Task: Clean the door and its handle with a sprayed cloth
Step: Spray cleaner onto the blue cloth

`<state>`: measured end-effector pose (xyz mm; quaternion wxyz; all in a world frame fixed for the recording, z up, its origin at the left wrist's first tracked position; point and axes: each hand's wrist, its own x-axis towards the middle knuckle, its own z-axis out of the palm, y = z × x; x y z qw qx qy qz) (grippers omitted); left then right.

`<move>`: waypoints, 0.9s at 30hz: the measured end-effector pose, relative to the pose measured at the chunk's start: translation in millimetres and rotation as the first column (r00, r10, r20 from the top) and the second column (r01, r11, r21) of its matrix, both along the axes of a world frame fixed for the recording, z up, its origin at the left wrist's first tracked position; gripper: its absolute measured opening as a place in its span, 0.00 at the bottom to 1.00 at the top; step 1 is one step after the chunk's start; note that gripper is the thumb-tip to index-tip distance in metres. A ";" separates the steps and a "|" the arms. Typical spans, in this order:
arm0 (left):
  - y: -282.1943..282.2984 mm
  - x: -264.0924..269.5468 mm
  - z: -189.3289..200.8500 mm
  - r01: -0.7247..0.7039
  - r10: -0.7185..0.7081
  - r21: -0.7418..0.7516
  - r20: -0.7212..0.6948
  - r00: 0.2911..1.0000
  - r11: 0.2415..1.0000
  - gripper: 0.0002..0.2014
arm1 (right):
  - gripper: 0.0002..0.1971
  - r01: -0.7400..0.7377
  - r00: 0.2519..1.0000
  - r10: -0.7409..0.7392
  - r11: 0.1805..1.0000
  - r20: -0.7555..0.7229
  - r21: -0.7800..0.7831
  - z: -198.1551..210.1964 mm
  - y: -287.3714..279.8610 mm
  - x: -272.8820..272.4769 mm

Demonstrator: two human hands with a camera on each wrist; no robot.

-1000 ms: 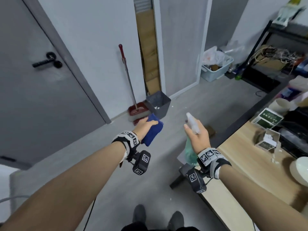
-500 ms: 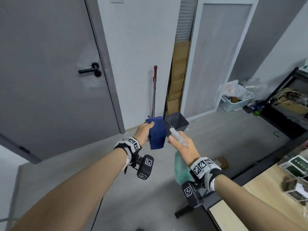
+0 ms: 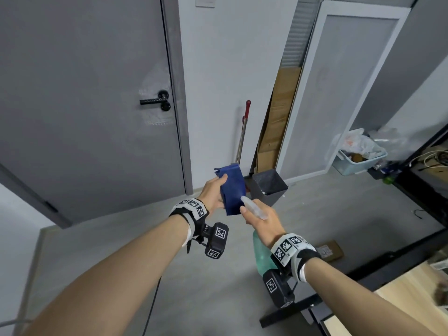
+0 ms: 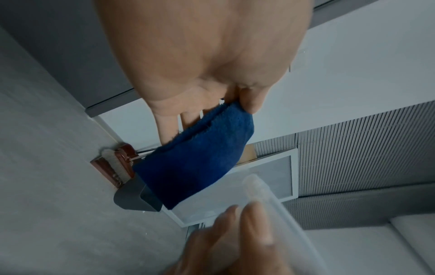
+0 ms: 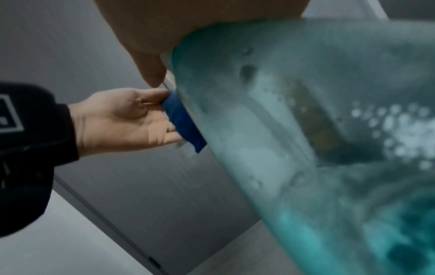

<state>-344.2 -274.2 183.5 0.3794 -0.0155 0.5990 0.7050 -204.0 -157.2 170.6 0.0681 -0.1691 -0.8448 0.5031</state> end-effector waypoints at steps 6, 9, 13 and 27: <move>-14.5 -12.7 6.7 -0.020 0.018 0.047 0.043 0.999 0.999 0.22 | 0.25 0.004 1.000 -0.004 1.000 0.016 0.007 -2.3 -15.3 -6.1; -20.1 -16.9 9.9 -0.043 0.040 0.058 0.049 0.998 0.997 0.21 | 0.21 0.008 0.999 -0.009 0.999 0.039 0.036 -1.5 -20.9 -8.1; -25.6 -20.5 11.2 -0.028 0.027 0.027 0.059 0.998 0.999 0.24 | 0.22 -0.004 1.000 0.006 0.998 -0.028 0.066 12.6 -28.7 -17.6; -32.7 -20.9 15.5 -0.051 0.044 0.087 0.083 0.996 0.995 0.24 | 0.19 0.114 0.993 -0.115 0.984 -0.002 0.135 38.0 -22.4 -36.8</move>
